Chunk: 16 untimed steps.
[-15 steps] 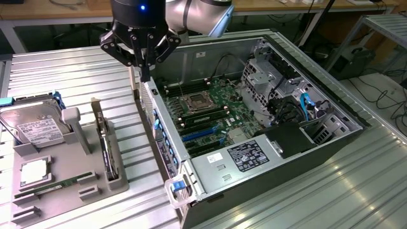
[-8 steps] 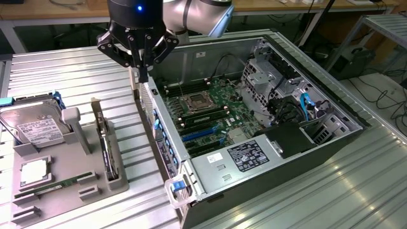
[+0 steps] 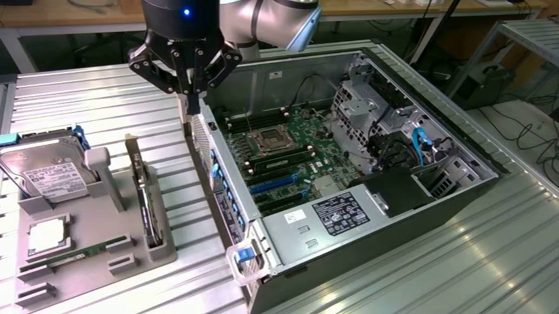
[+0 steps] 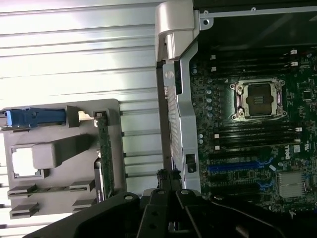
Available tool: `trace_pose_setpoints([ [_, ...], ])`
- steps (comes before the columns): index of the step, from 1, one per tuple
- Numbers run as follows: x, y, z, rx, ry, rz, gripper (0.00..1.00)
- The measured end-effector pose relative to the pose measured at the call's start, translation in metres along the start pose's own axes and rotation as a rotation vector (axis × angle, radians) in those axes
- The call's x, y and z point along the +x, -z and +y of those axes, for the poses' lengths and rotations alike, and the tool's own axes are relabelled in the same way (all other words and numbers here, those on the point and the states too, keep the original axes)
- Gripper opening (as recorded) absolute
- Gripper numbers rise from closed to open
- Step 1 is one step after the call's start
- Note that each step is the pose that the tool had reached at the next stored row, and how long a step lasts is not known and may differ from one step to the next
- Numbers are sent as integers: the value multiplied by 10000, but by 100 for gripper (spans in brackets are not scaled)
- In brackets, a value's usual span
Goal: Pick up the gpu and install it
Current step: 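Reach for the gpu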
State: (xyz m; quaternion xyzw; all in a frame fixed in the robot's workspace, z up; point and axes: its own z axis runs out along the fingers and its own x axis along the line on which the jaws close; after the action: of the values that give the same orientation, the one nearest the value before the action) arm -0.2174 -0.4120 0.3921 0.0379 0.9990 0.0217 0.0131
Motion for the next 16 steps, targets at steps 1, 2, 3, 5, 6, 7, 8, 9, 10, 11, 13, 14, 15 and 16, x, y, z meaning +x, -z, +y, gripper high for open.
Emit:
trace_pose_setpoints([
  [1,4,0,-2,0,0,1,11],
  [2,9,1,-3,1,0,0,11],
  [3,13,0,-4,0,0,0,11],
  [5,23,1,-9,0,0,0,11],
  [6,28,1,-11,0,0,0,11],
  [7,37,1,-15,0,0,0,11],
  [8,46,1,-19,0,0,0,11],
  [9,50,2,-21,1,0,1,11],
  [10,55,2,-23,0,0,0,11],
  [11,60,2,-26,0,0,0,11],
  [13,69,3,-31,0,0,0,11],
  [14,73,3,-33,1,0,1,11],
  [15,78,3,-36,0,0,0,11],
  [16,83,3,-38,0,0,0,11],
])
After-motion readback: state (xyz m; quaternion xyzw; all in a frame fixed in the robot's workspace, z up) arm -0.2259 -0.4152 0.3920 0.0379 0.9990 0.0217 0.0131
